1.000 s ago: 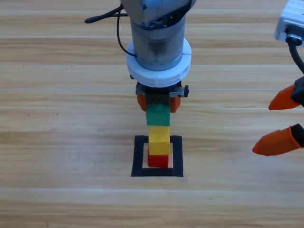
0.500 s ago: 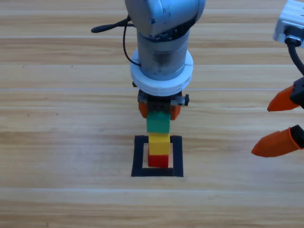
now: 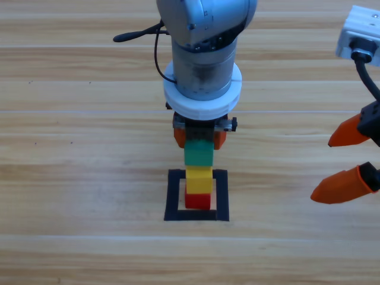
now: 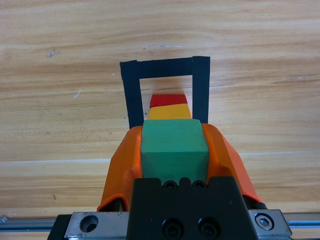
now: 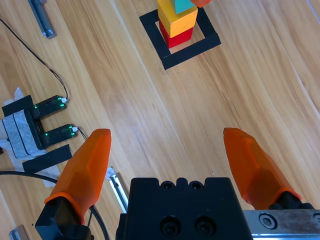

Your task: Stack the blocks in the rectangular block: red at the bottom, yellow in the middle, green on top

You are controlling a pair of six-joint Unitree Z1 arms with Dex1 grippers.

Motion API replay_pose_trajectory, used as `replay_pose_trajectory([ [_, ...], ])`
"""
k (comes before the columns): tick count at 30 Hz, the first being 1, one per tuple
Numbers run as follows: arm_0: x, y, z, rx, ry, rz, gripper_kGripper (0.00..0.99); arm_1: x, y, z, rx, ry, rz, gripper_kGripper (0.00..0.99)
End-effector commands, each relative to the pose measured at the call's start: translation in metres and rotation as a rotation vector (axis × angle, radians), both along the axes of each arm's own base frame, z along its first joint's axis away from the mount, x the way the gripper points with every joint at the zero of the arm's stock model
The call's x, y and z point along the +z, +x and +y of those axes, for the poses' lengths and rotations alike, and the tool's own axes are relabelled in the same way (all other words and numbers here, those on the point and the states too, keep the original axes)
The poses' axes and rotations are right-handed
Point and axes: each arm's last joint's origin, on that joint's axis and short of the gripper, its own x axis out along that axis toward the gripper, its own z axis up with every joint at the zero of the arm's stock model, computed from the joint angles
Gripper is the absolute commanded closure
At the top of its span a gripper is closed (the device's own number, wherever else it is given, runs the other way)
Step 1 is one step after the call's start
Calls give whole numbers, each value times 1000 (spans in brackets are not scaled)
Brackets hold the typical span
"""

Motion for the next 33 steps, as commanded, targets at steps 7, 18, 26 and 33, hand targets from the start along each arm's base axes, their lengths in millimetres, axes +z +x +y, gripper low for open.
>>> replay_pose_trajectory([
  [7,-35,-2,-10,-9,60,39,910,-19,11,3,-2,-57,65,0],
  [18,-33,-2,-10,-5,53,36,910,-21,12,3,2,-62,67,0],
  [26,-34,-2,-10,0,52,38,910,-22,12,4,3,-66,71,0],
  [33,-35,-3,-10,3,53,41,910,-23,13,4,4,-68,71,0],
])
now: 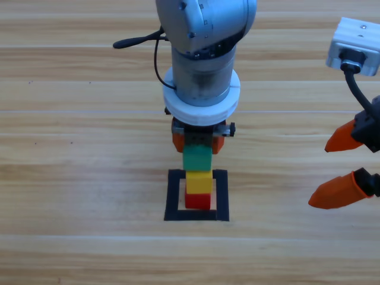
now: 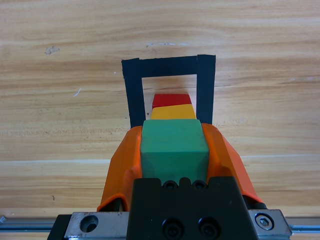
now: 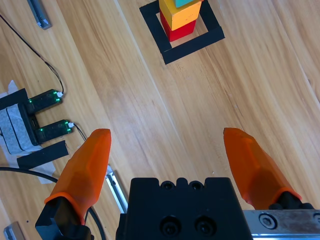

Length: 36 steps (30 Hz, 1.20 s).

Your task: Stack the blocks in the rectangular block: red at the bottom, yellow in the middle, green on top

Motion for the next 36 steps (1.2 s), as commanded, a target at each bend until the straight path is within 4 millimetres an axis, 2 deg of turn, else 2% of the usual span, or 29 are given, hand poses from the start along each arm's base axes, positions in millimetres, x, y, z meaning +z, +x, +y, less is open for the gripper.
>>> replay_pose_trajectory([
  [1,-27,-2,-10,-5,43,32,910,-15,9,0,-14,-42,61,0],
  [27,-38,-1,-14,-7,53,45,910,-17,10,1,-10,-49,65,0],
  [36,-36,-1,-13,-4,47,45,910,-18,10,2,-10,-50,66,0],
])
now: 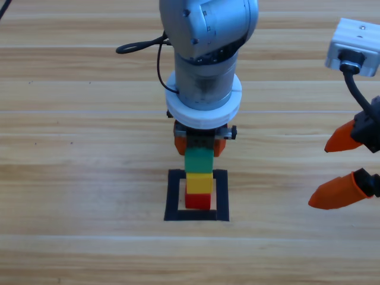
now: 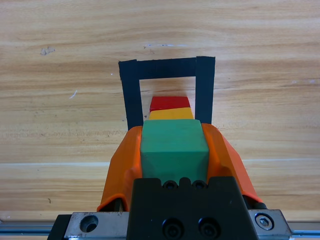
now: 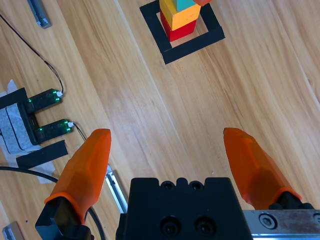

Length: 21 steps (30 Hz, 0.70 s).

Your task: Stack the blocks in the rectangular block: red at the bottom, yellow in the middle, green on top

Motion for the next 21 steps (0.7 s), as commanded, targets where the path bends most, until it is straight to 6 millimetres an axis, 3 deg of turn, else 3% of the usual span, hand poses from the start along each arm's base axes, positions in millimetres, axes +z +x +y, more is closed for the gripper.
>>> replay_pose_trajectory([
  [1,-28,-4,-10,-9,43,41,910,-18,10,1,-13,-50,68,0],
  [7,-26,-4,-9,-9,43,39,895,-18,10,2,-13,-50,68,0],
  [8,-24,-5,-8,-9,40,37,792,-18,10,2,-13,-49,69,0],
  [9,-21,-6,-7,-9,35,34,583,-18,10,2,-13,-50,68,0],
  [10,-17,-8,-6,-7,32,32,174,-18,10,2,-13,-50,68,0],
  [11,-15,-9,-6,-9,30,30,30,-18,10,2,-13,-50,68,0],
  [21,1,-13,-1,-13,7,7,0,-18,10,1,-13,-50,68,0],
])
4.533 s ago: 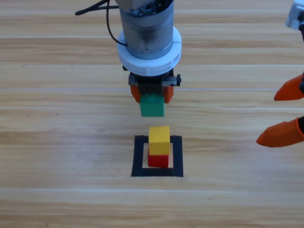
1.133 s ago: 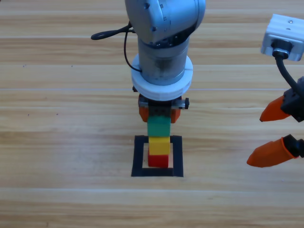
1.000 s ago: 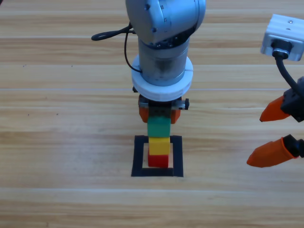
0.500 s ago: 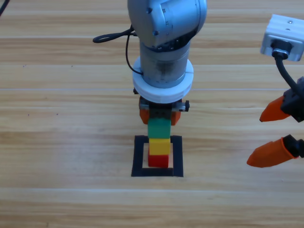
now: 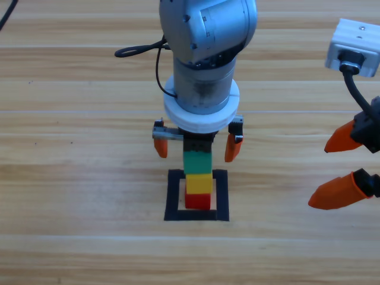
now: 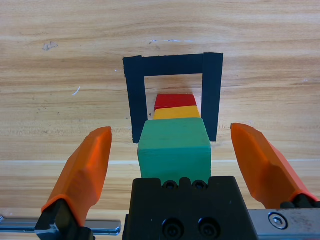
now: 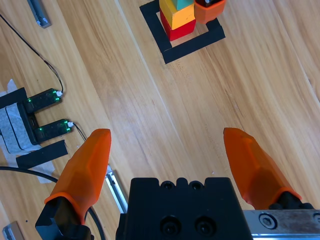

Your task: Stack the blocks in the rectangular block: red at the bottom, yellow in the middle, green on top

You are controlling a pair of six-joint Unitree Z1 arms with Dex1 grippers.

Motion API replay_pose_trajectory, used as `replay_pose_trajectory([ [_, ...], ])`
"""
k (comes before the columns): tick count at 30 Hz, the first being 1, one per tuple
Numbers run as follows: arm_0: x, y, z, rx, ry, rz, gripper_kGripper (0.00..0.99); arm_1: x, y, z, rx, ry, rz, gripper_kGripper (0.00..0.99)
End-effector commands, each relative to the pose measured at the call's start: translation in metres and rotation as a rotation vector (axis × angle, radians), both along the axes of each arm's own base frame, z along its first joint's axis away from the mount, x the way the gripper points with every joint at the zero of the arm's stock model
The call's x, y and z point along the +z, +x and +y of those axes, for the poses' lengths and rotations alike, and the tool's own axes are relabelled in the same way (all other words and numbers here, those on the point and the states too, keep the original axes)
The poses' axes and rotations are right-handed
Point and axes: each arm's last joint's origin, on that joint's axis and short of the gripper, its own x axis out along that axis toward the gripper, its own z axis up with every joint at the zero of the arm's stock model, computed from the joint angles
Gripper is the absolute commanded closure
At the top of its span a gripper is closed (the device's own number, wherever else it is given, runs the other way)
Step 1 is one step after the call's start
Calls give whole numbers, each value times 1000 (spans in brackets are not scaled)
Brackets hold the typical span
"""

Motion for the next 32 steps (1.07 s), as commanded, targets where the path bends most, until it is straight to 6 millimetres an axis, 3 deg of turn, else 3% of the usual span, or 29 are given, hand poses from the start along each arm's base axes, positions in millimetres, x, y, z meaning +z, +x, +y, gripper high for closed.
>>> replay_pose_trajectory([
  [1,10,-12,-3,-21,-17,-11,0,-16,10,1,-15,-47,66,0],
  [4,34,-15,-1,-37,-62,-52,0,-13,8,-1,-16,-40,60,0],
  [6,69,-28,6,-53,-108,-110,0,-10,7,-2,-19,-33,52,0],
  [9,135,-69,34,-106,-172,-261,0,-7,5,-4,-28,-29,43,0],
  [13,162,-109,69,-236,-150,-391,0,-2,4,-7,-48,-29,14,0],
  [17,140,-135,108,-391,-161,-483,0,-2,4,-8,-55,-33,9,0],
  [20,89,-158,147,-558,-235,-534,0,0,4,-8,-57,-28,5,0],
  [24,37,-166,158,-667,-226,-514,0,4,2,-10,-57,-15,-5,0],
  [27,27,-168,161,-701,-231,-516,0,4,2,-10,-58,-17,-4,0],
  [32,29,-172,168,-705,-235,-524,0,3,2,-10,-59,-20,-3,0],
])
